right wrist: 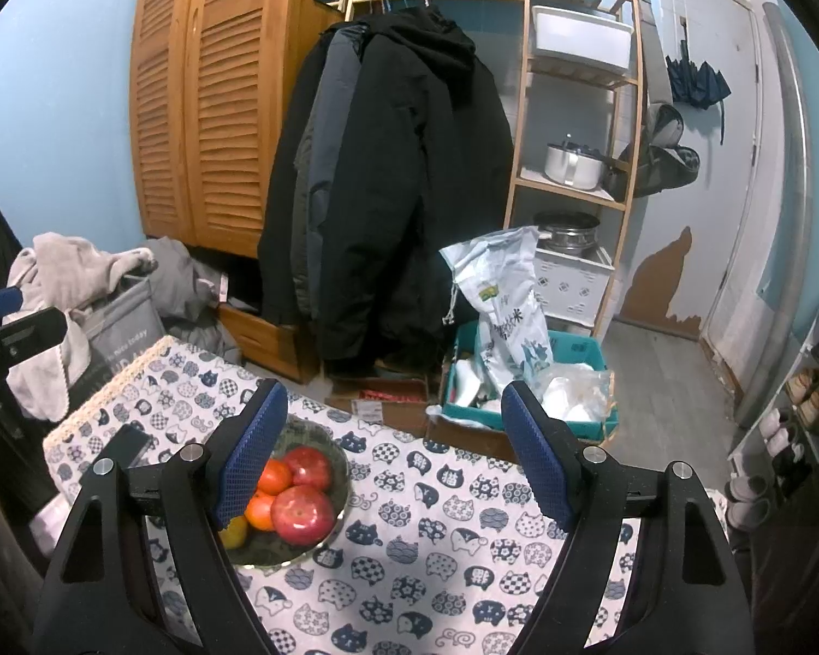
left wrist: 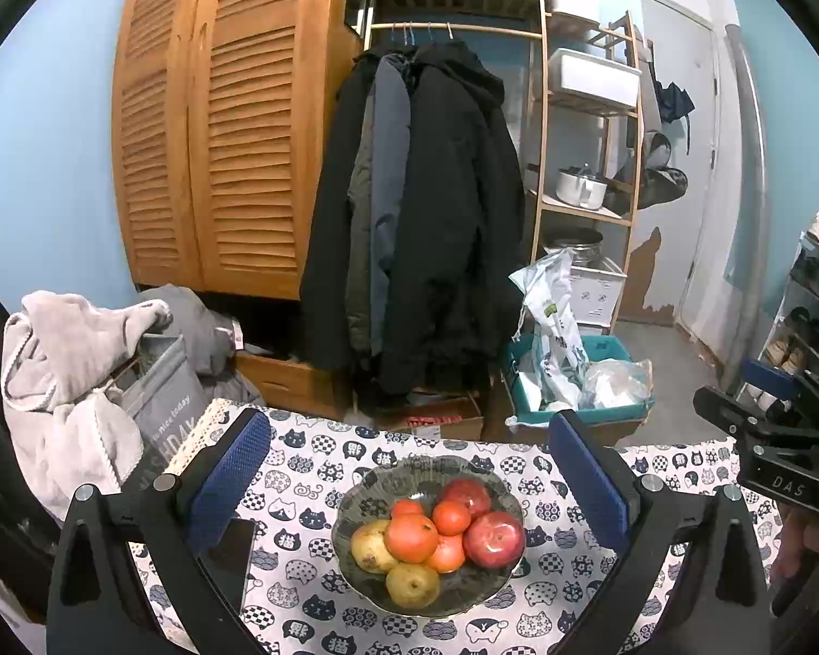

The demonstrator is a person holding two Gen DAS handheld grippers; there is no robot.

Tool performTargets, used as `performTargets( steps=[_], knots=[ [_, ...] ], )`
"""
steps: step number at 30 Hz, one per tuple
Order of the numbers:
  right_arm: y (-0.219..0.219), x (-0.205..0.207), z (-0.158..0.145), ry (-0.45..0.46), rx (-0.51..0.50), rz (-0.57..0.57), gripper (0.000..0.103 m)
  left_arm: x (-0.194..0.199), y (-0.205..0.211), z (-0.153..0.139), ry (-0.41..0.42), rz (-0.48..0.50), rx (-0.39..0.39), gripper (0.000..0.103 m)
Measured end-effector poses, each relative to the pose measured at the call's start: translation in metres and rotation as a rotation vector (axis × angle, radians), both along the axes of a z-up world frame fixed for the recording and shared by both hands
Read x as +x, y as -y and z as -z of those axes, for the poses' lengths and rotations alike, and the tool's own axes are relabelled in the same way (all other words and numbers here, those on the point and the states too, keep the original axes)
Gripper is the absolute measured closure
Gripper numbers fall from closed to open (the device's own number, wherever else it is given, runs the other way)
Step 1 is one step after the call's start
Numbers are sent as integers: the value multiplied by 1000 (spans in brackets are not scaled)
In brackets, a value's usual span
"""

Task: Organize fruits

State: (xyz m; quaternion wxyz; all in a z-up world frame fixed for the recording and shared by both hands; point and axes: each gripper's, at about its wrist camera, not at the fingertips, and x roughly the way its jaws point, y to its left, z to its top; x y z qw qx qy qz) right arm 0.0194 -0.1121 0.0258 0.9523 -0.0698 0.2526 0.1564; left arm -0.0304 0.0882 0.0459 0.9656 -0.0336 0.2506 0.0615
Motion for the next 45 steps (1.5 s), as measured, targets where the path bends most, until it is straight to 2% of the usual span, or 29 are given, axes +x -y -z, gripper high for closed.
performTargets(
  steps=[23,37,45],
  knots=[
    [0,-1,-1,1,0,0,23,-2,-4,-1,-16,-15,-1,1],
    [1,-1,-1,1,-1,1,23,-2,1,-4,-12,-34,42,1],
    [3,-1,-2,4,-3,1,23,-2,2,-5,-12,-34,36,1]
  ],
)
